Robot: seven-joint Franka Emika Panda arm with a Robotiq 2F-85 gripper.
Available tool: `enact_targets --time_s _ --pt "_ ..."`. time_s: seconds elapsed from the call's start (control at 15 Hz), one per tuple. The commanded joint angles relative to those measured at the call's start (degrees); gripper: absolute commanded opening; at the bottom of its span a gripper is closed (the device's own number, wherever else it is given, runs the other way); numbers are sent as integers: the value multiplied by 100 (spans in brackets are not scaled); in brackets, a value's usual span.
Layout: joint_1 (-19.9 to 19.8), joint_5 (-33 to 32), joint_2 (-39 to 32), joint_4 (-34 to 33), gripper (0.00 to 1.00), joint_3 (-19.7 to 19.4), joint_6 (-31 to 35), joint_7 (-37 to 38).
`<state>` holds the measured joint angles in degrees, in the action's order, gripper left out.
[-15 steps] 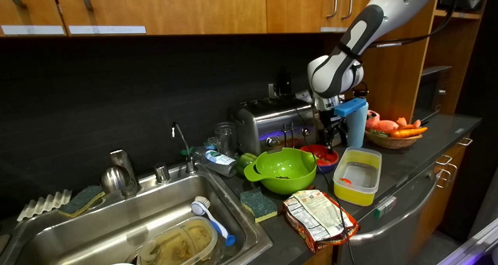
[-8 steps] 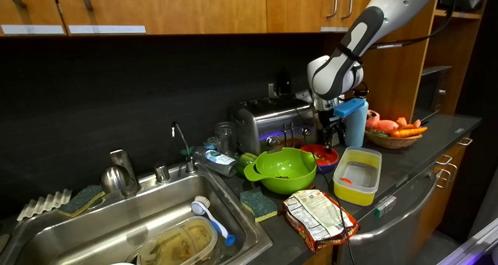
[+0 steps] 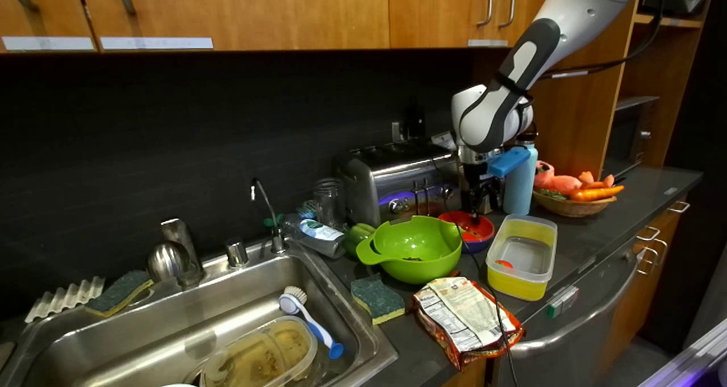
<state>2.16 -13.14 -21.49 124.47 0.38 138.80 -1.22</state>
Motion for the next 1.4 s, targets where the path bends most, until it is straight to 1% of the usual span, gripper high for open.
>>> enact_targets --time_s 0.0,0.13,0.33,0.47,0.53,0.67,0.8,0.87,0.93,1.0,1.13,1.33 --pt "-103 254 -37 52 73 67 116 -328" --pt "-115 344 -65 72 61 75 139 -412" --pt "-176 593 -114 33 34 149 7 -655" --pt "-219 818 -114 30 21 196 -42 -798" --pt "-227 900 -110 35 12 202 -36 -824" --pt "-306 1124 -77 76 1 270 -55 -1043" --pt "-402 1340 -23 95 4 318 -141 -1260" --pt "-440 1409 0 109 2 327 -175 -1368" --pt "-484 1487 20 121 4 342 -203 -1475" --pt "-521 1546 21 119 2 344 -201 -1551" --pt "-571 1633 71 136 4 337 -259 -1656" --pt "-614 1704 138 166 2 323 -259 -1712"
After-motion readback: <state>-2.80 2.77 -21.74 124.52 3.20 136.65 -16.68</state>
